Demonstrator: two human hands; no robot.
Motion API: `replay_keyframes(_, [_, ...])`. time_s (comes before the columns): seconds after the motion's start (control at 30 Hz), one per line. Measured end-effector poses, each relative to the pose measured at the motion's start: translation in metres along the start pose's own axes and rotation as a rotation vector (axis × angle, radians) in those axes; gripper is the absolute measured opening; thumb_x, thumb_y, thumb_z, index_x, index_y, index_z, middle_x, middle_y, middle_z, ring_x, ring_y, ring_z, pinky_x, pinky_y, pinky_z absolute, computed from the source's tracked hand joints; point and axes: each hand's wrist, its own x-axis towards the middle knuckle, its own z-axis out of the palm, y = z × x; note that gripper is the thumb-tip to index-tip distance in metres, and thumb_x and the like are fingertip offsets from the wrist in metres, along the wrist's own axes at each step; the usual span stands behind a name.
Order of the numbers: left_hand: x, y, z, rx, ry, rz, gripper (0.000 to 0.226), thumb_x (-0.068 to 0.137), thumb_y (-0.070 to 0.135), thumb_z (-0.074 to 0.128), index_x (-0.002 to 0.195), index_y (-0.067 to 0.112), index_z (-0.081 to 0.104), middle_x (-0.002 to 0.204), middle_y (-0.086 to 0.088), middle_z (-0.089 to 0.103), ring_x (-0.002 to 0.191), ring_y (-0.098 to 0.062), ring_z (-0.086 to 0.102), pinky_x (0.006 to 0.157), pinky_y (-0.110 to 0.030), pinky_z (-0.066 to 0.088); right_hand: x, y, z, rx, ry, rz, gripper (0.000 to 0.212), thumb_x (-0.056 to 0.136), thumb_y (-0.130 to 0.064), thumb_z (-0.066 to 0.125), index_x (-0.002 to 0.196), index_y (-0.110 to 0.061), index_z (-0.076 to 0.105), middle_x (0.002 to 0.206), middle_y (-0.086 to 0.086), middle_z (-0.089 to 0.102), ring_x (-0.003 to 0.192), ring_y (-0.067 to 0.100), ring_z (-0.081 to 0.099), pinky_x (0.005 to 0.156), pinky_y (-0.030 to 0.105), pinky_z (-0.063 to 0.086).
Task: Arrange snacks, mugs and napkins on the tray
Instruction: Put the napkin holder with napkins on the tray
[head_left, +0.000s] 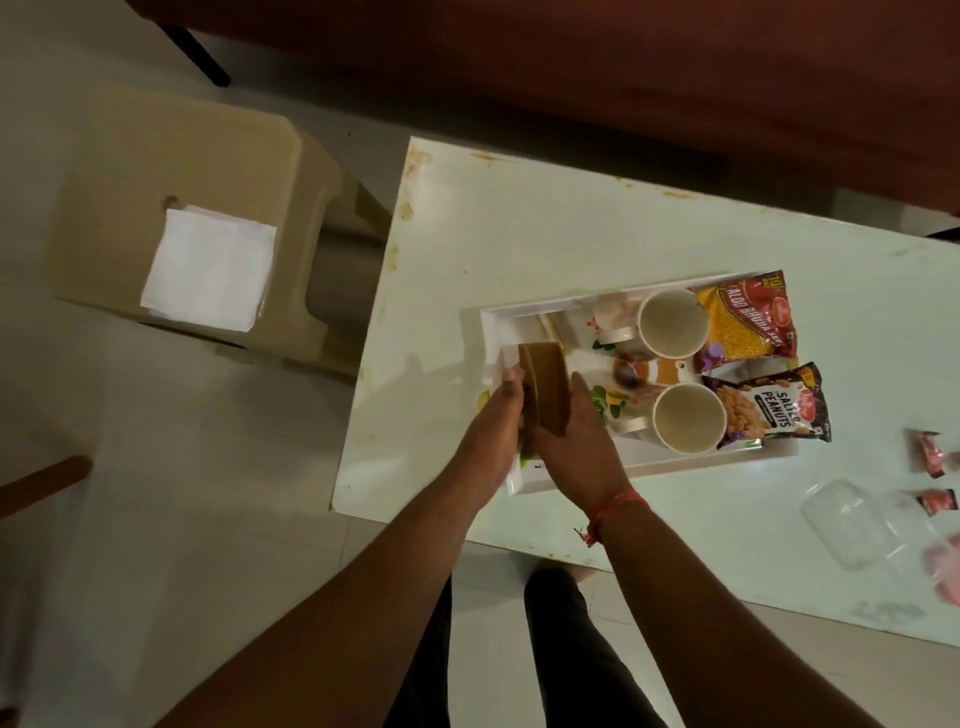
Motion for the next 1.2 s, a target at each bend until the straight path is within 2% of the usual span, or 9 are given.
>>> replay_keyframes(0.1, [-0.003,0.001,-0.019,0.027,0.023,0.008,0.044,0.098,0.060,0.021,0.126,0.045,0.052,0.125,0.014,0.057,0.116,-0.005,0.054,0.100,-0.027,0.044,-0.003,-0.010,0.001,-0.184,0.137,-0.027,0.079,0.087,-0.009,0.058,0.155,-0.015,0.018,0.157,0.010,0.031,0.145,0.025,0.032,0.115,0.033,0.030])
replay_keyframes(0.23, [-0.014,0.011,-0.069,0.009,0.184,0.152,0.037,0.099,0.051,0.033,0.123,0.032,0.055,0.123,0.011,0.061,0.119,-0.011,0.058,0.106,-0.035,0.044,-0.003,-0.045,0.028,-0.307,0.251,-0.277,0.070,0.082,-0.010,0.055,0.149,-0.009,0.032,0.150,0.013,0.042,0.140,0.025,0.036,0.118,0.036,0.030])
replay_keyframes(0.33, [-0.020,0.031,-0.130,0.075,0.390,0.271,0.026,0.102,0.040,0.041,0.115,0.029,0.060,0.119,0.005,0.066,0.113,-0.012,0.061,0.099,-0.030,0.047,0.011,-0.075,0.074,-0.397,0.142,-0.382,0.063,0.089,-0.016,0.061,0.147,-0.009,0.038,0.148,0.009,0.046,0.137,0.018,0.038,0.114,0.018,0.021])
replay_keyframes(0.43, [-0.018,0.061,-0.212,0.275,0.649,0.346,0.022,0.100,0.029,0.050,0.118,0.021,0.061,0.114,0.003,0.065,0.102,-0.007,0.061,0.085,-0.021,0.050,0.038,-0.115,0.134,-0.352,-0.077,-0.355,0.056,0.095,-0.023,0.059,0.146,-0.010,0.041,0.146,0.009,0.047,0.133,0.023,0.046,0.112,0.029,0.034])
replay_keyframes(0.5, [-0.011,0.077,-0.265,0.426,0.810,0.408,0.024,0.097,0.015,0.054,0.120,0.011,0.060,0.119,-0.008,0.060,0.108,-0.018,0.059,0.096,-0.034,0.048,0.063,-0.143,0.173,-0.307,-0.102,-0.352,0.044,0.093,-0.024,0.061,0.133,-0.008,0.053,0.131,0.014,0.058,0.116,0.027,0.057,0.095,0.030,0.043])
replay_keyframes(0.63, [0.010,0.098,-0.351,0.769,0.980,0.208,0.044,0.095,0.025,0.058,0.134,0.006,0.051,0.136,-0.021,0.044,0.126,-0.038,0.043,0.107,-0.041,0.033,0.113,-0.191,0.242,-0.076,-0.164,-0.179,0.047,0.091,-0.035,0.063,0.128,-0.007,0.055,0.126,0.013,0.063,0.108,0.025,0.061,0.086,0.030,0.047])
replay_keyframes(0.8, [0.031,0.109,-0.385,0.984,0.831,0.012,0.051,0.092,0.040,0.060,0.128,0.006,0.050,0.131,-0.020,0.047,0.117,-0.040,0.051,0.099,-0.045,0.041,0.154,-0.204,0.287,0.069,-0.128,0.069,0.059,0.087,-0.042,0.068,0.131,-0.006,0.052,0.125,0.014,0.063,0.107,0.033,0.064,0.089,0.049,0.057])
replay_keyframes(1.0, [0.039,0.092,-0.361,0.599,0.757,-0.029,0.045,0.089,0.025,0.062,0.123,-0.003,0.051,0.120,-0.018,0.063,0.110,-0.034,0.061,0.081,-0.033,0.048,0.148,-0.181,0.277,0.255,-0.169,0.130,0.033,0.094,-0.016,0.062,0.125,-0.007,0.057,0.117,0.012,0.064,0.093,0.028,0.067,0.065,0.035,0.062])
replay_keyframes(1.2, [-0.004,0.032,-0.297,-0.273,0.482,-0.187,0.036,0.089,0.034,0.069,0.120,0.016,0.063,0.115,-0.004,0.070,0.101,-0.024,0.066,0.079,-0.040,0.058,0.079,-0.125,0.212,0.520,-0.434,0.231,0.024,0.095,-0.010,0.060,0.118,-0.009,0.061,0.110,0.009,0.068,0.090,0.020,0.064,0.062,0.029,0.054])
